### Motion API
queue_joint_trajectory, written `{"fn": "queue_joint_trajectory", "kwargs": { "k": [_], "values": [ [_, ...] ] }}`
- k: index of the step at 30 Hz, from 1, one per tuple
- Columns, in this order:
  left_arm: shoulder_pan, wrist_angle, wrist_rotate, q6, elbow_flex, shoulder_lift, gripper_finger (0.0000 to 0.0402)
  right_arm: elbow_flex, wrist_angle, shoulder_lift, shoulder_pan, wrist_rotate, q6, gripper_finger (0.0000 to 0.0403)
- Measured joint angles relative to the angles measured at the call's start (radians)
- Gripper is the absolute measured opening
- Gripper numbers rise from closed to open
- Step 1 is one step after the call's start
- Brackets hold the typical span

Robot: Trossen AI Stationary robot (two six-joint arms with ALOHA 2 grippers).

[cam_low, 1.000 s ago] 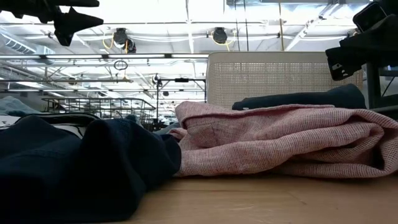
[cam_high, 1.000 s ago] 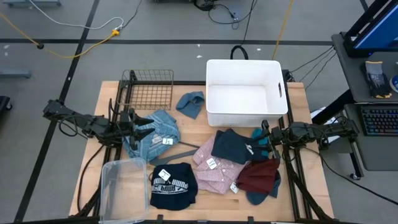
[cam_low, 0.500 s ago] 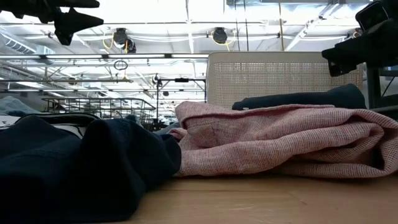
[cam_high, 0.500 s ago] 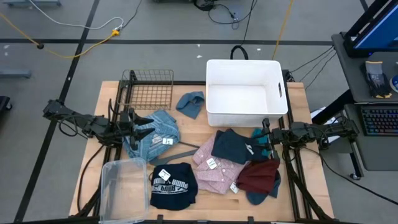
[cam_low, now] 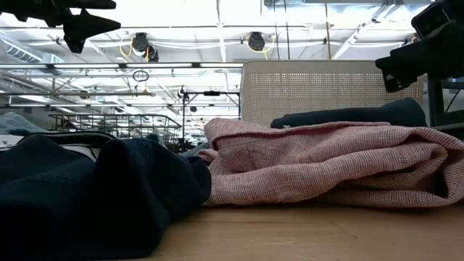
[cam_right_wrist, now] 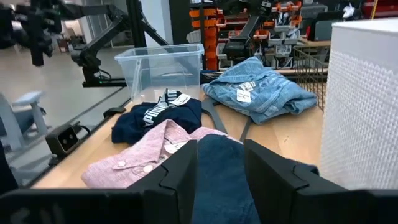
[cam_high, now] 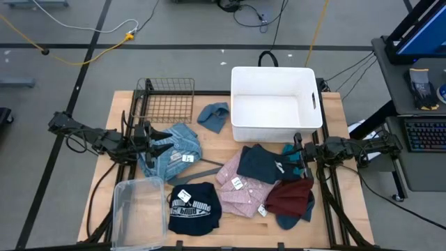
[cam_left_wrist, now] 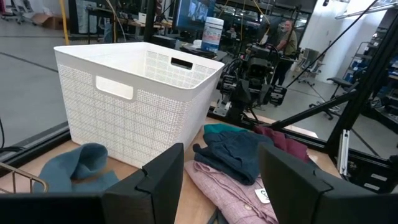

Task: Pick & Place Cloths
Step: Put the dark blue underwear into the black basket

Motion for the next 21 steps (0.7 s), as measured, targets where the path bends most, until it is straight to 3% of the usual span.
{"fn": "queue_joint_trajectory", "kwargs": {
  "k": [21],
  "values": [
    [0.000,0.000,0.000,0.000,0.000,0.000,0.0209,0.000,0.038,0.000,0.000,0.000,0.278,0.0121]
  ]
}}
